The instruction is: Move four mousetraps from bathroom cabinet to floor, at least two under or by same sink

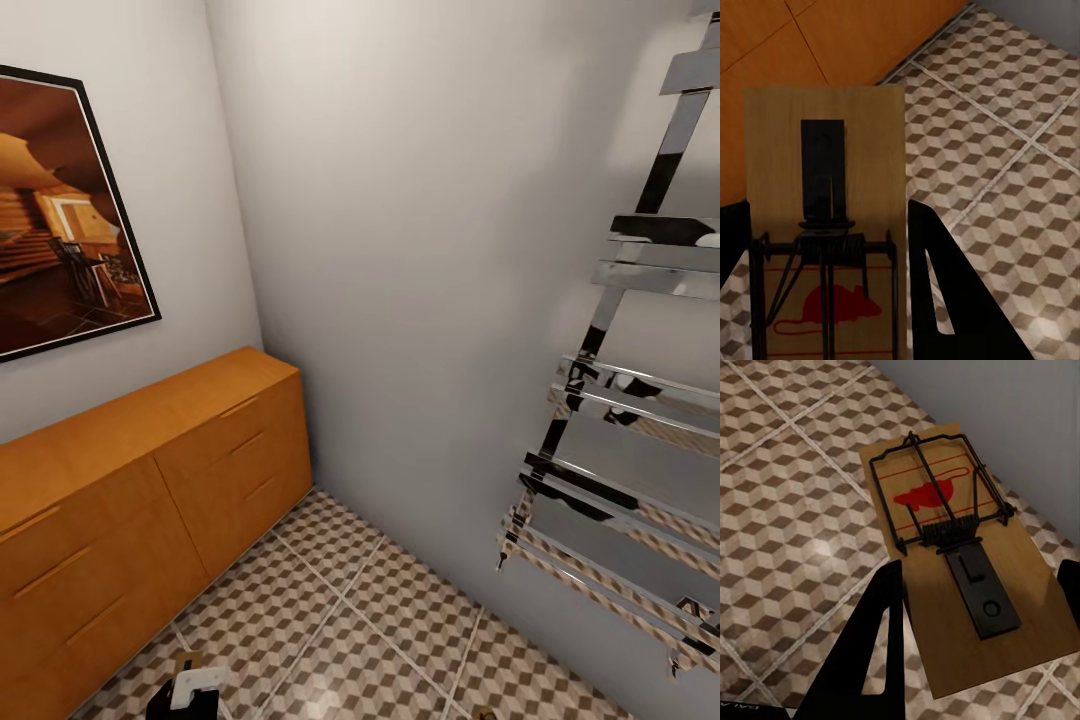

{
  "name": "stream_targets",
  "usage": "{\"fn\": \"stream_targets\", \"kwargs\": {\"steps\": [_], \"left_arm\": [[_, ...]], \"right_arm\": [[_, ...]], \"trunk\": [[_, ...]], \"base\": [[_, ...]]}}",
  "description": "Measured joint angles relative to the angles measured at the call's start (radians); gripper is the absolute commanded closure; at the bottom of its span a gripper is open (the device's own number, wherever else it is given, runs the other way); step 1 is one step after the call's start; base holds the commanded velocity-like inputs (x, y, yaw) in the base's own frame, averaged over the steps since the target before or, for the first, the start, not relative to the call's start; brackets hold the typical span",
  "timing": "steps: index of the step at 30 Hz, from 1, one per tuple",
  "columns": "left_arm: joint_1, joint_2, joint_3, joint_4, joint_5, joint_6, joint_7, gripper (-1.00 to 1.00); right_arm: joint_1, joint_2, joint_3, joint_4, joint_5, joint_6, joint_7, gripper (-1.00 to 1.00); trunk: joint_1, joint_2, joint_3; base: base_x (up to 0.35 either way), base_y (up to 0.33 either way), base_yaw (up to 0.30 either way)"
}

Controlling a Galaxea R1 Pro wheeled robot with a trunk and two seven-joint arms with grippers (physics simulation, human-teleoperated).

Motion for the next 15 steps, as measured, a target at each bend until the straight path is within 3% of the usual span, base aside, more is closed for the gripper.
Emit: {"fn": "stream_targets", "kwargs": {"steps": [7, 11, 15], "left_arm": [[0.000, 0.000, 0.001, 0.000, 0.000, 0.000, 0.000, 1.00], [0.000, -0.002, -0.001, 0.000, 0.000, 0.000, 0.000, 1.00], [0.000, -0.009, 0.000, 0.000, 0.000, 0.000, 0.000, 1.00]], "right_arm": [[0.000, -0.004, -0.001, 0.000, 0.000, -0.004, -0.003, 1.00], [0.000, -0.004, -0.002, 0.000, -0.001, -0.005, -0.005, 1.00], [0.000, -0.004, -0.002, 0.000, -0.002, -0.006, -0.005, 1.00]], "trunk": [[0.000, 0.000, 0.000], [0.000, 0.000, 0.000], [0.000, 0.000, 0.000]], "base": [[0.000, 0.000, 0.047], [-0.034, -0.023, 0.223], [-0.229, -0.123, 0.246]]}}
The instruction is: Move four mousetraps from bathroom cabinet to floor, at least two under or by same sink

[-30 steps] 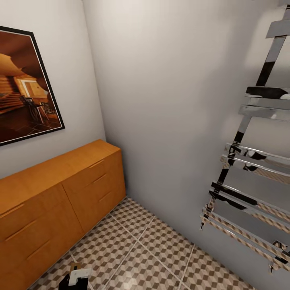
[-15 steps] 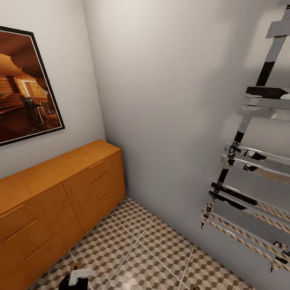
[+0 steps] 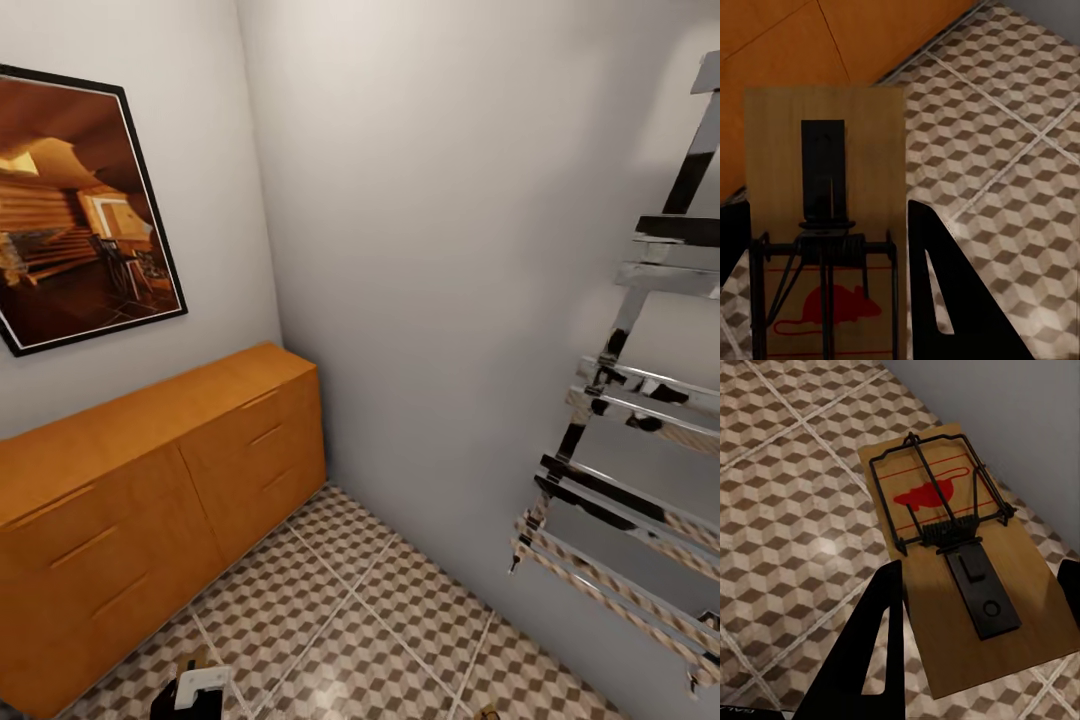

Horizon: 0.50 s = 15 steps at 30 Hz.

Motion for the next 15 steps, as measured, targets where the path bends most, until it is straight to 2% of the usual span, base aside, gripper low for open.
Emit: {"fn": "stream_targets", "kwargs": {"steps": [15], "left_arm": [[0.000, -0.003, 0.000, 0.000, 0.000, 0.000, 0.000, 1.00]], "right_arm": [[0.000, 0.000, 0.000, 0.000, 0.000, 0.000, 0.000, 1.00]], "trunk": [[0.000, 0.000, 0.000]], "base": [[-0.271, -0.190, 0.250]]}}
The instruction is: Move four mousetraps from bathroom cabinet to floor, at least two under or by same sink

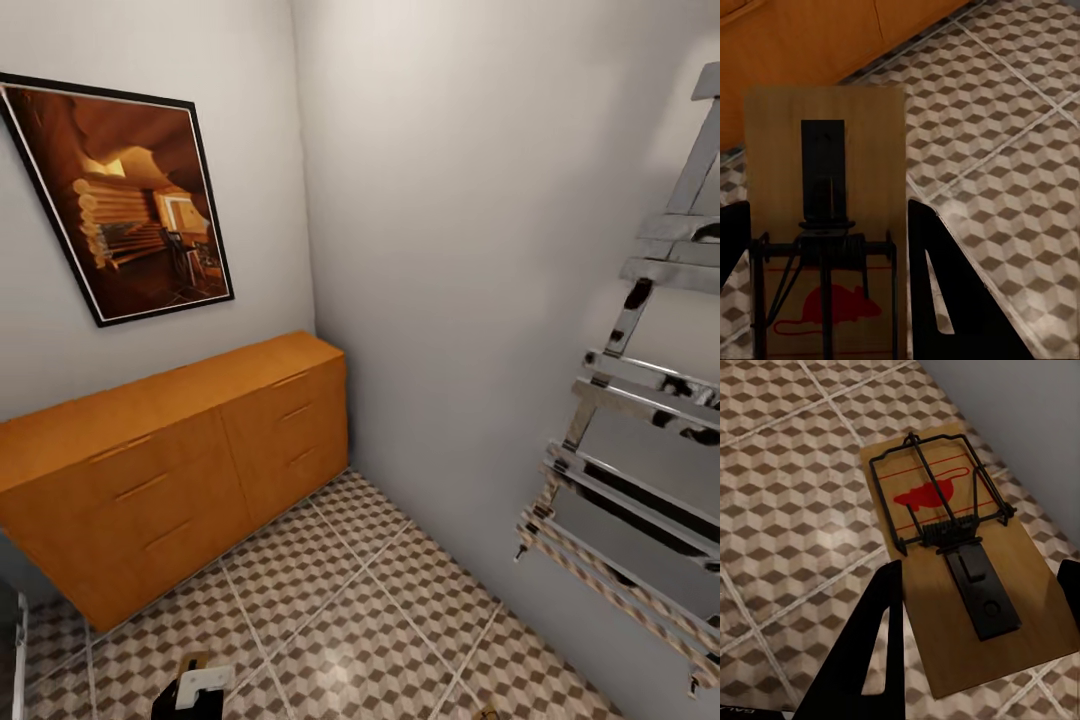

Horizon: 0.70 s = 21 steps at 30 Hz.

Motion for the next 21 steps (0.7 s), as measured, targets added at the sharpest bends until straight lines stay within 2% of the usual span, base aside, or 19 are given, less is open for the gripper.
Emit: {"fn": "stream_targets", "kwargs": {"steps": [21], "left_arm": [[0.000, 0.000, 0.001, 0.000, 0.000, 0.000, 0.000, 1.00]], "right_arm": [[0.000, 0.001, 0.000, 0.001, 0.000, 0.000, 0.000, 1.00]], "trunk": [[0.000, 0.000, 0.000]], "base": [[-0.021, -0.018, 0.251]]}}
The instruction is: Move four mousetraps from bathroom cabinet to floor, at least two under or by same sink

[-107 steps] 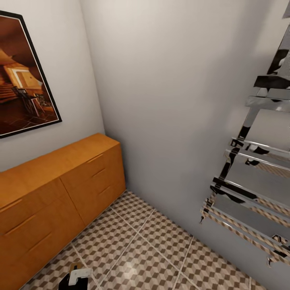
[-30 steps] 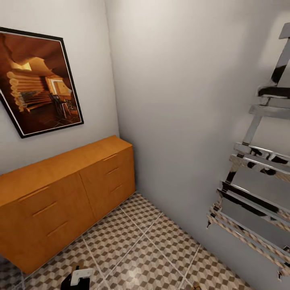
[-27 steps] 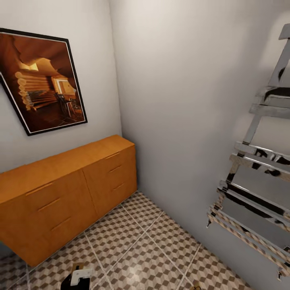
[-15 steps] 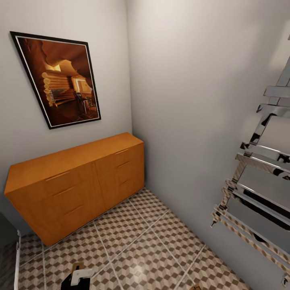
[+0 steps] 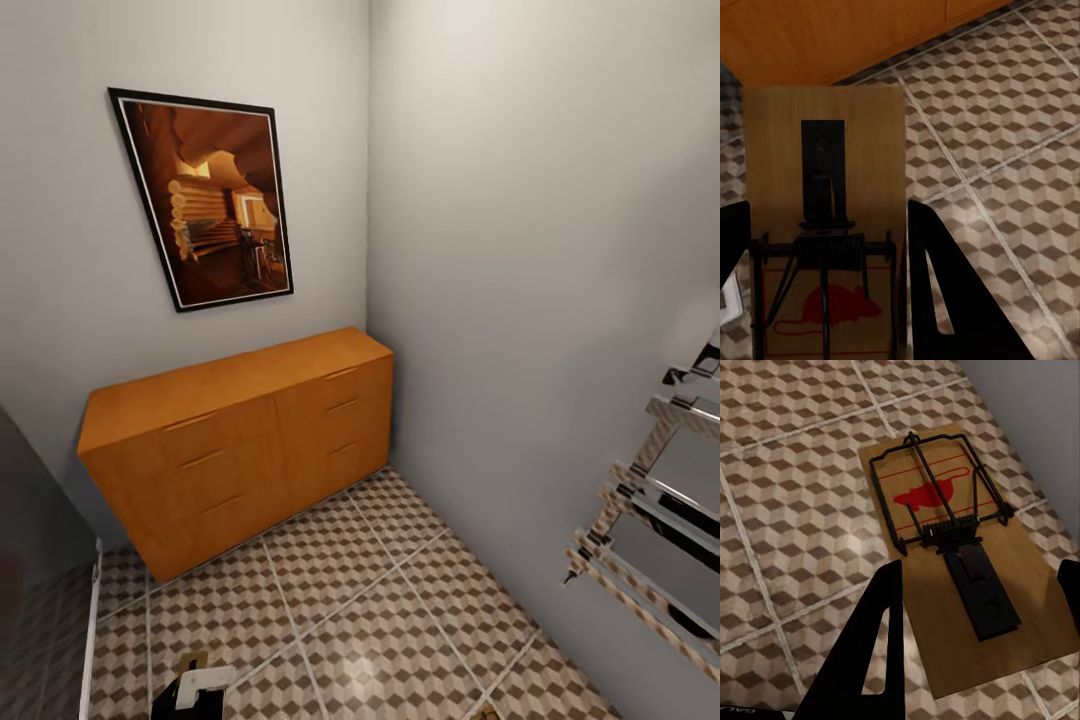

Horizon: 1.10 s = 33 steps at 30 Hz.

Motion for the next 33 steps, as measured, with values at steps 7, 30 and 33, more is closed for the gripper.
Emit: {"fn": "stream_targets", "kwargs": {"steps": [7, 30, 33], "left_arm": [[0.000, 0.000, -0.001, 0.000, 0.000, 0.000, 0.000, 1.00], [0.000, 0.000, -0.001, 0.000, 0.000, 0.000, 0.000, 1.00], [0.000, 0.000, -0.001, 0.000, 0.000, 0.000, 0.000, 1.00]], "right_arm": [[0.000, 0.000, 0.000, 0.001, 0.000, 0.000, 0.000, 1.00], [0.000, 0.000, 0.000, 0.001, 0.000, 0.000, 0.000, 1.00], [0.000, 0.000, 0.000, 0.001, 0.000, 0.000, 0.000, 1.00]], "trunk": [[0.000, 0.000, 0.000], [0.000, 0.000, 0.000], [0.000, 0.000, 0.000]], "base": [[-0.027, 0.000, 0.251], [-0.105, 0.000, 0.251], [-0.100, 0.000, 0.251]]}}
